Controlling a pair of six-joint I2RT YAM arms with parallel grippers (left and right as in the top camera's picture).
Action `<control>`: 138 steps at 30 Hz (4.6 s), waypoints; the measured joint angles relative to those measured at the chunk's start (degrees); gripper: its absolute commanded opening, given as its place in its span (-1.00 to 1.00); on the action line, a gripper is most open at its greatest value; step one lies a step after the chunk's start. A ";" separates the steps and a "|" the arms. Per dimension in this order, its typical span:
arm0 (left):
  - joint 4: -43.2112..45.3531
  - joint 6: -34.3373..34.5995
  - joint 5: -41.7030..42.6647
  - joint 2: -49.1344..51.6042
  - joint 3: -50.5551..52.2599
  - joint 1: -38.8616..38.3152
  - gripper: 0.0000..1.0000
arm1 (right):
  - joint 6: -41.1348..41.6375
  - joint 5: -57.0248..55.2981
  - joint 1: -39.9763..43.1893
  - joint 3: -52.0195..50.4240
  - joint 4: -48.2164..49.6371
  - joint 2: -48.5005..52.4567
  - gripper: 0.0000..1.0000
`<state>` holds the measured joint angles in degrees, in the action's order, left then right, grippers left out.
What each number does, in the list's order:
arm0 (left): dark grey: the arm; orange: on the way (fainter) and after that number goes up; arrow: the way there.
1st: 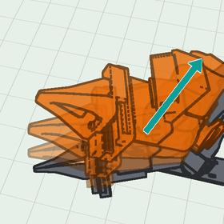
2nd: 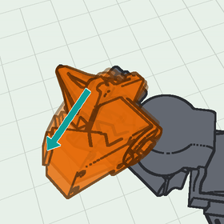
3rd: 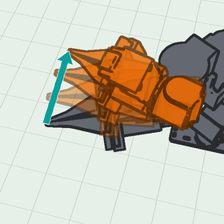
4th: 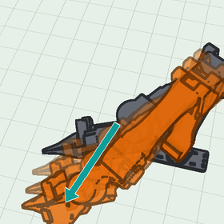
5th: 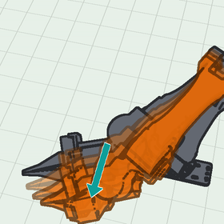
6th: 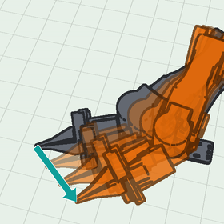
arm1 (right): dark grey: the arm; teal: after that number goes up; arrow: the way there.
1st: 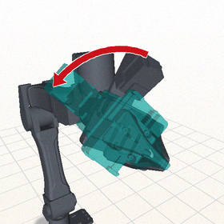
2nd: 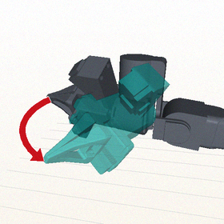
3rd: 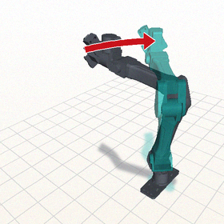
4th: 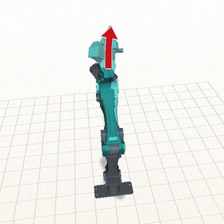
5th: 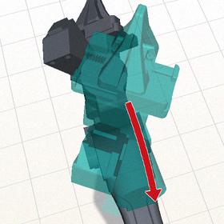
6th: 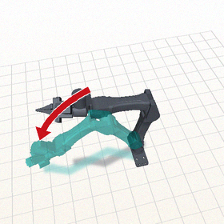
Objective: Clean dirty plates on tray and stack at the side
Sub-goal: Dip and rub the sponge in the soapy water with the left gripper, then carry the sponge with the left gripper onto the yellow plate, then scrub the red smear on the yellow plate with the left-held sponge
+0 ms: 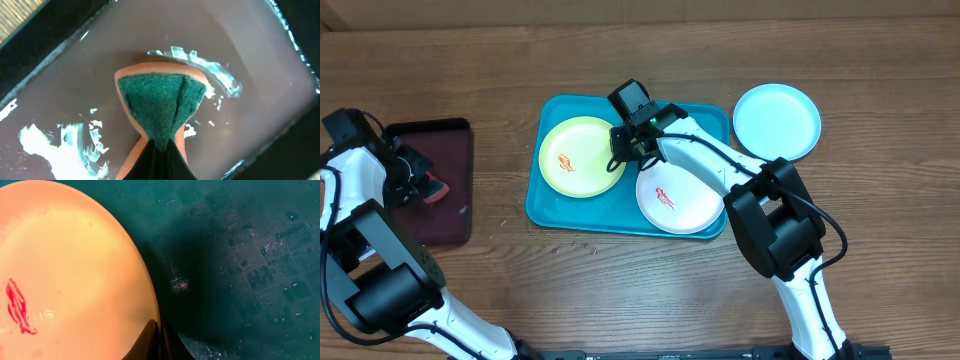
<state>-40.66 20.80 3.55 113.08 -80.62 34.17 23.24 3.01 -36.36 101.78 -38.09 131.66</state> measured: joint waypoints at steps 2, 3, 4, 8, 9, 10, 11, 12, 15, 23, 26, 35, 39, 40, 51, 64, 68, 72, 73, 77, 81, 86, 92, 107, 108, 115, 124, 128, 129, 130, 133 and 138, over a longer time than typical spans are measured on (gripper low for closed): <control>1.44 0.00 -0.17 0.57 1.22 0.00 -0.92 | 0.00 -0.02 0.00 0.00 0.02 0.00 -0.90; 1.79 0.00 -0.24 1.16 1.81 0.00 -0.92 | 0.00 -0.02 0.00 0.00 -0.02 0.00 -0.90; 2.01 0.00 -0.39 1.99 2.43 0.00 -0.92 | 0.02 0.00 0.00 0.00 -0.02 0.00 -0.90; 2.56 -0.02 -0.39 2.93 2.60 0.00 -0.91 | 0.02 0.00 0.00 0.00 -0.02 0.00 -0.90; 2.54 -0.02 -0.42 2.93 2.58 0.00 -0.91 | 0.04 0.00 0.00 0.00 -0.04 0.00 -0.90; 2.14 -0.02 -0.39 2.93 2.43 0.00 -0.92 | 0.00 0.00 0.00 0.00 -0.02 0.00 -0.90; 1.46 -0.02 -0.42 2.93 1.97 0.00 -0.92 | 0.00 0.00 0.00 0.00 -0.02 0.00 -0.90; 0.42 -0.02 -0.52 2.93 1.36 0.00 -0.92 | 0.02 0.00 0.00 0.00 -0.02 0.00 -0.90; -4.68 -0.02 -0.81 2.93 -1.57 0.00 -0.92 | 0.02 0.00 0.00 0.00 0.00 0.00 -0.90; -13.86 -0.02 -0.52 1.84 -14.10 0.00 -0.91 | 0.02 0.00 0.00 0.00 0.33 0.00 -0.89; -14.32 -0.02 0.02 -0.15 -16.46 -0.04 -0.92 | 0.02 0.00 0.00 0.00 0.37 0.00 -0.89; -10.80 -0.02 -0.85 -1.51 -11.91 -1.55 -0.92 | 0.02 0.00 0.00 -0.02 0.57 0.00 -0.89; -11.61 -0.04 -1.25 2.19 -7.65 -1.86 -0.91 | 0.02 0.02 0.00 -0.02 0.04 0.00 -0.91; -12.04 -0.09 -1.20 2.34 -7.65 -1.86 -0.91 | 0.00 0.02 0.00 -0.02 0.00 0.00 -0.92; -16.76 -0.24 7.91 -2.21 -16.26 -2.34 -0.91 | 1.16 -0.46 0.00 -0.48 1.53 0.00 -0.92; -16.92 -3.69 12.26 -2.43 -16.04 -19.21 -0.91 | 1.64 -0.39 0.00 -2.58 5.16 -0.04 -0.92; -16.94 -4.07 12.24 -2.43 -16.04 -26.03 -0.91 | 1.81 0.66 0.07 -2.75 5.44 -0.04 -0.92; -16.52 -1.88 10.25 -2.43 -15.56 -31.43 -0.92 | 3.76 1.20 0.28 -2.80 5.44 -0.04 -0.93; -16.33 -1.16 9.64 -2.43 -15.15 -32.54 -0.91 | 4.66 1.09 0.28 -2.80 5.38 -0.04 -0.93; -11.69 2.69 6.16 -2.38 -10.67 -37.92 -0.91 | 13.73 1.01 0.26 -2.80 4.37 -0.04 -0.92; -6.78 4.59 4.85 -2.38 -7.39 -40.74 -0.92 | 18.62 1.40 0.26 -2.80 2.58 -0.24 -0.59; -3.74 5.88 4.50 -2.38 -5.90 -41.70 -0.91 | 17.53 2.71 0.22 -2.78 2.54 -0.72 0.15; -2.99 6.27 4.24 -2.38 -5.86 -41.70 -0.92 | 12.11 2.97 0.74 -2.36 1.77 -0.94 0.15; -4.48 6.29 4.13 -0.63 -5.86 -41.70 -0.92 | -4.87 2.19 4.35 -2.58 8.74 -0.11 -0.33; -4.61 6.29 4.13 -0.55 -5.86 -41.70 -0.92 | -5.20 2.14 4.26 -2.58 9.07 0.15 -0.33; -4.61 6.29 4.11 -0.44 -5.66 -41.70 -0.91 | -6.45 2.16 3.17 -2.60 10.12 1.07 -0.68; 1.11 7.15 4.13 -0.44 0.66 -41.70 -0.92 | -4.79 2.64 2.84 -2.69 9.66 1.20 -0.92; 4.52 7.63 4.13 -0.44 2.60 -41.70 -0.92 | -3.91 3.48 2.84 -2.67 8.90 1.20 -0.92; 4.96 7.78 4.13 -0.44 2.80 -41.70 -0.91 | -3.80 3.69 2.84 -2.67 8.81 1.20 -0.92; 5.40 7.85 4.13 -0.44 2.99 -41.70 -0.92 | -3.82 3.85 2.84 -2.67 8.76 1.20 -0.92; 6.21 8.07 4.35 -0.44 3.26 -41.70 -0.92 | -3.80 4.15 2.82 -2.62 8.63 1.18 -0.92; 7.28 8.07 5.49 -0.44 3.34 -42.14 -0.92 | -4.50 4.09 2.14 -2.56 8.50 1.18 -0.92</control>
<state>-33.39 28.86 9.04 112.64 -77.28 -7.97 18.74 7.09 -34.22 99.22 -29.58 132.84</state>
